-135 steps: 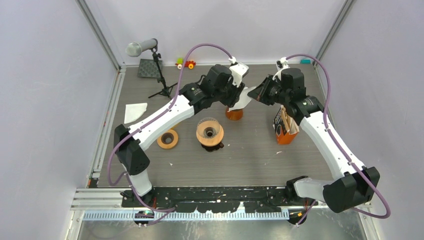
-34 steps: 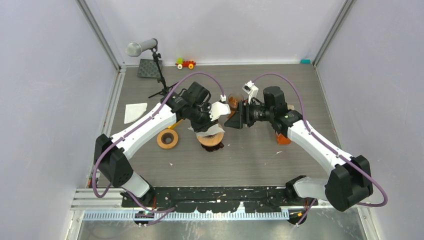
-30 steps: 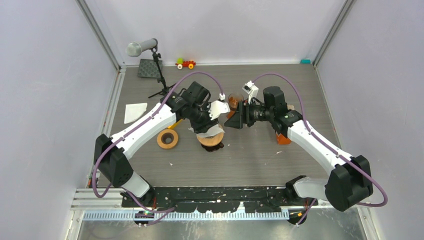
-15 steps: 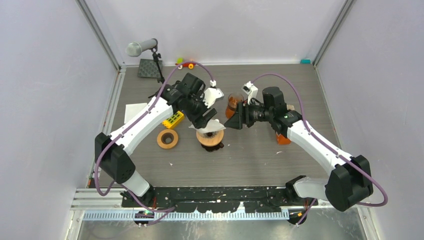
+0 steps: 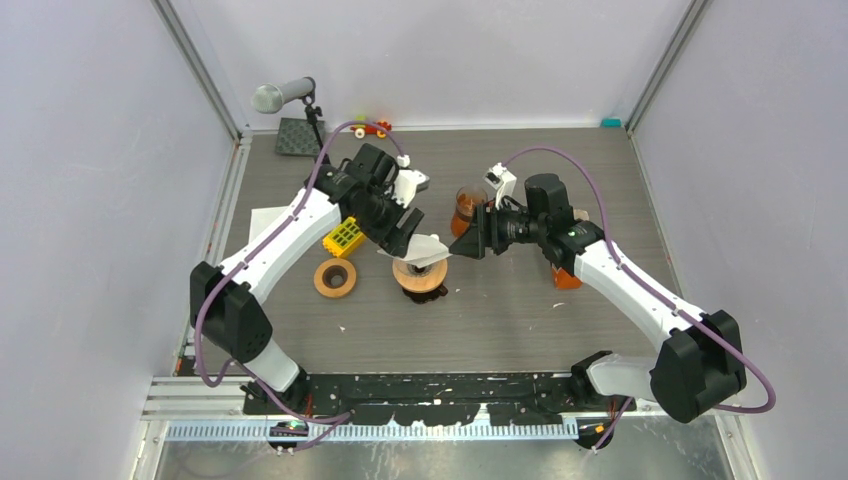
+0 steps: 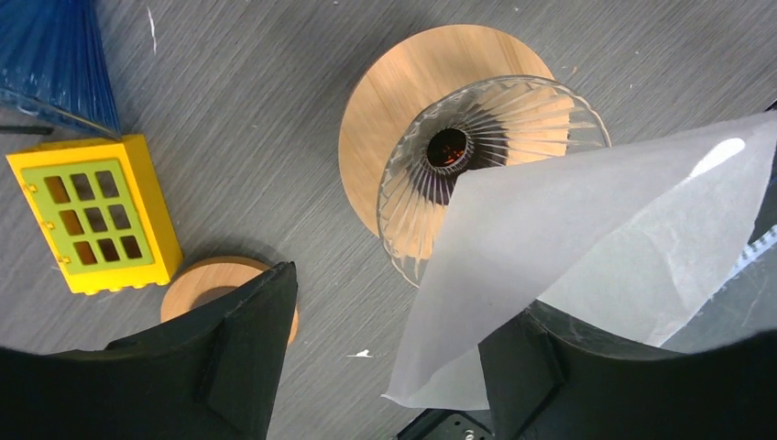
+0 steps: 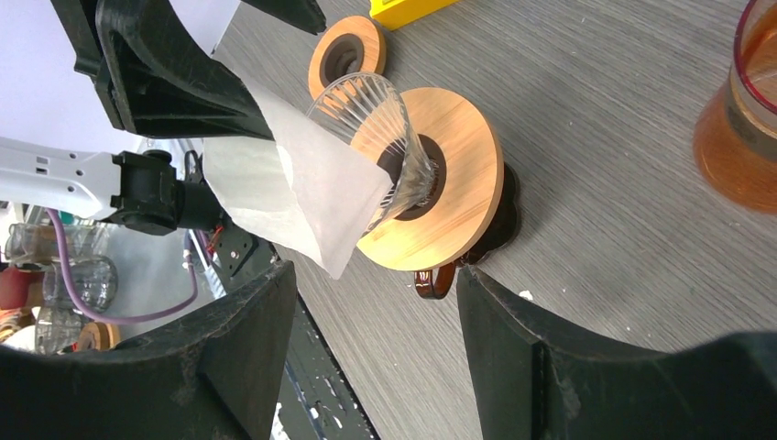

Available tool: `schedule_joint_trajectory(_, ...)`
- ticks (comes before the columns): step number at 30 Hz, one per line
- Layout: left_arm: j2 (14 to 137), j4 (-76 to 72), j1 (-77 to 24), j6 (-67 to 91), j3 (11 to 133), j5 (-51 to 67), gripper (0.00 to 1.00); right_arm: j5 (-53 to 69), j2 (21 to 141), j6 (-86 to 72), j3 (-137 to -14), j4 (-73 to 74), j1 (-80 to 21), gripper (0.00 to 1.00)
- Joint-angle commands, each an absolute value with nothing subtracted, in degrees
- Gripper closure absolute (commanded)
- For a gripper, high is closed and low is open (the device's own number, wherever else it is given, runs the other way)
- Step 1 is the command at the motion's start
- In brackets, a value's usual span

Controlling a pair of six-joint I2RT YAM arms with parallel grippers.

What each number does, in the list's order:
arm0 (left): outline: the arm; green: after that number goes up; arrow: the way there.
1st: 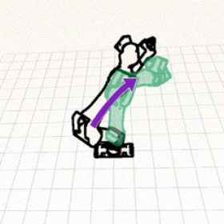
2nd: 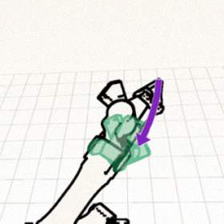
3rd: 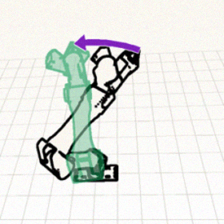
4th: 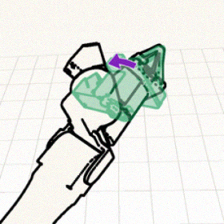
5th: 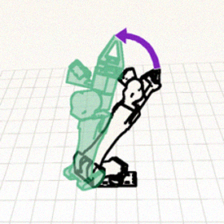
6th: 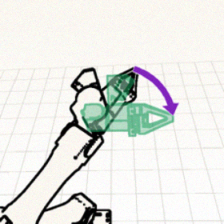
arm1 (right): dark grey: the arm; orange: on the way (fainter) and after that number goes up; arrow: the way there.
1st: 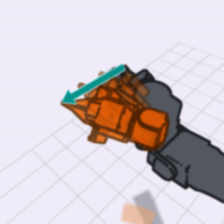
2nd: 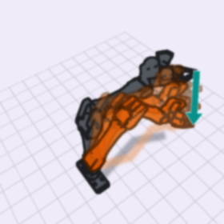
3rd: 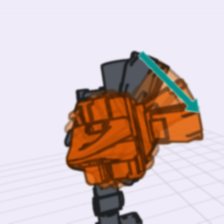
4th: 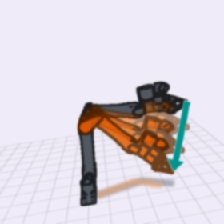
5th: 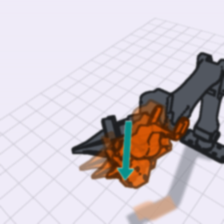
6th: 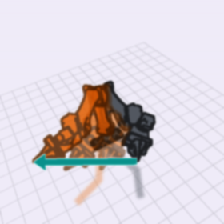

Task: Place the coffee filter in the dripper
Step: Place the coffee filter in the coffee dripper.

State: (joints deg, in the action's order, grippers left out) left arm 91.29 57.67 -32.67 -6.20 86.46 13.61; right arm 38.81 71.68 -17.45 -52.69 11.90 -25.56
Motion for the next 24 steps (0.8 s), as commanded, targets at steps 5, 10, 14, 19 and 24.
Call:
schedule_joint_trajectory(5, 88.6, 57.4, -29.8, -0.6, 85.5, 16.8, 0.27, 36.2, 71.0, -15.0, -55.9, 13.2, -26.7, 0.31)
schedule_joint_trajectory(10, 88.4, 57.3, -29.0, 1.4, 84.7, 16.8, 0.26, 34.0, 72.6, -13.9, -60.9, 18.2, -27.8, 0.31)
schedule_joint_trajectory(14, 87.7, 56.0, -28.5, 2.9, 82.5, 17.8, 0.26, 33.9, 74.2, -14.8, -63.8, 20.5, -28.3, 0.31)
schedule_joint_trajectory(19, 86.6, 53.5, -28.4, 4.4, 80.5, 18.7, 0.25, 32.2, 75.6, -14.7, -65.4, 22.6, -29.8, 0.31)
schedule_joint_trajectory(24, 86.4, 52.2, -28.3, 5.2, 79.7, 19.0, 0.25, 31.2, 76.6, -15.2, -65.7, 22.9, -31.3, 0.31)
